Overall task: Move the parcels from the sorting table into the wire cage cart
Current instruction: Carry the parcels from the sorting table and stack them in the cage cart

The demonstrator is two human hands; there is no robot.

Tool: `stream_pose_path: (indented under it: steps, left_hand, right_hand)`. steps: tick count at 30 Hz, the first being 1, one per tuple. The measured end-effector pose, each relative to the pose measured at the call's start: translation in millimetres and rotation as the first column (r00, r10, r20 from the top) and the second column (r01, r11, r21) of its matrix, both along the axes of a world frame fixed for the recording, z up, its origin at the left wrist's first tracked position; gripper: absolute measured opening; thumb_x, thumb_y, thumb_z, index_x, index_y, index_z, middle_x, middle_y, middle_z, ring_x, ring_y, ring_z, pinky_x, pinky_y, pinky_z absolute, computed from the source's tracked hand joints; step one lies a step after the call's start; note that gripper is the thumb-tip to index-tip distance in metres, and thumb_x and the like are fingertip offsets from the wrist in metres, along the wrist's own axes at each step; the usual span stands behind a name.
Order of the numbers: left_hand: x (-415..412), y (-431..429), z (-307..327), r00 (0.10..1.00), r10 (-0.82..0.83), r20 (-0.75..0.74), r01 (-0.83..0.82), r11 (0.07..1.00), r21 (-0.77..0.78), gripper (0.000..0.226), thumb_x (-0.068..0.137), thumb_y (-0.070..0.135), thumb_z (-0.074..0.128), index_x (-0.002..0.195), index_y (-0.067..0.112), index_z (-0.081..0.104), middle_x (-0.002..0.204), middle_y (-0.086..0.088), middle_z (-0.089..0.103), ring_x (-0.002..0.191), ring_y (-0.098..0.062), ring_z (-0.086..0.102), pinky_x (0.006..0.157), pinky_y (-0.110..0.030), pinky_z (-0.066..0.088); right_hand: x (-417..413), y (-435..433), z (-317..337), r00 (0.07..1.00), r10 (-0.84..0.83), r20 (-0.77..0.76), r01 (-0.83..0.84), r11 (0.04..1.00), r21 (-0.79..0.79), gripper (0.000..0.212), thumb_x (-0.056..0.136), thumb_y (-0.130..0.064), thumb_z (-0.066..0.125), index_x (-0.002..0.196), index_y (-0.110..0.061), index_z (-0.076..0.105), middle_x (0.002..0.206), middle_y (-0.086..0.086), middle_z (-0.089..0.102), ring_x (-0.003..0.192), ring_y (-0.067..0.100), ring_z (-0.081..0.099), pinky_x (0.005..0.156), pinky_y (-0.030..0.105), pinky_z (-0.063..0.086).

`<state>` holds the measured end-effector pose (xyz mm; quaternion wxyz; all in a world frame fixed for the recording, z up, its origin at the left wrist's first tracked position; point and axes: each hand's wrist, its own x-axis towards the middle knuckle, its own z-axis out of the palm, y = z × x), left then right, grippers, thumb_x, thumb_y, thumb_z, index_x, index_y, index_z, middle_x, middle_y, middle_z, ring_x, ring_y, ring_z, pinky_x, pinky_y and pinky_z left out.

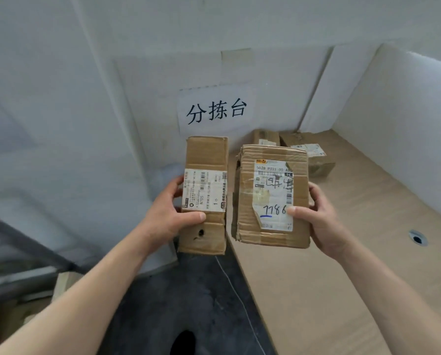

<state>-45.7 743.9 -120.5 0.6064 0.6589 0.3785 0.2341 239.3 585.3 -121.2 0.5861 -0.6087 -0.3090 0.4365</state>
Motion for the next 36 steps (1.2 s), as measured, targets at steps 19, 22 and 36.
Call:
stream_pose_path:
  steps: [19, 22, 36]
  left_hand:
    - [-202, -125, -6, 0.875, 0.482, 0.054, -0.480, 0.876, -0.045, 0.091, 0.049, 0.033, 0.089, 0.130, 0.045, 0.049, 0.125, -0.002, 0.065, 0.103, -0.023, 0.072, 0.091, -0.047, 0.058]
    - [-242, -147, -6, 0.845, 0.528, 0.081, -0.525, 0.849, -0.058, 0.093, 0.051, 0.026, 0.089, 0.133, 0.041, 0.048, 0.126, -0.008, 0.064, 0.103, -0.023, 0.072, 0.088, -0.043, 0.059]
    - [-445, -286, 8, 0.643, 0.760, 0.098, -0.760, 0.649, -0.044, 0.092, 0.059, 0.021, 0.087, 0.138, 0.039, 0.043, 0.127, -0.005, 0.061, 0.098, -0.024, 0.074, 0.080, -0.039, 0.062]
  right_hand:
    - [-161, 33, 5, 0.876, 0.483, 0.013, -0.482, 0.875, -0.045, 0.079, 0.067, -0.016, 0.085, 0.133, -0.030, 0.045, 0.107, 0.007, 0.075, 0.099, 0.032, 0.073, 0.079, 0.042, 0.062]
    - [-202, 31, 6, 0.847, 0.530, 0.054, -0.528, 0.848, -0.049, 0.079, 0.067, -0.018, 0.083, 0.135, -0.028, 0.045, 0.105, 0.003, 0.075, 0.099, 0.031, 0.074, 0.081, 0.046, 0.062]
    - [-416, -9, 17, 0.646, 0.763, 0.040, -0.763, 0.647, -0.019, 0.072, 0.075, -0.011, 0.083, 0.136, -0.024, 0.047, 0.116, 0.009, 0.073, 0.106, 0.037, 0.071, 0.088, 0.056, 0.058]
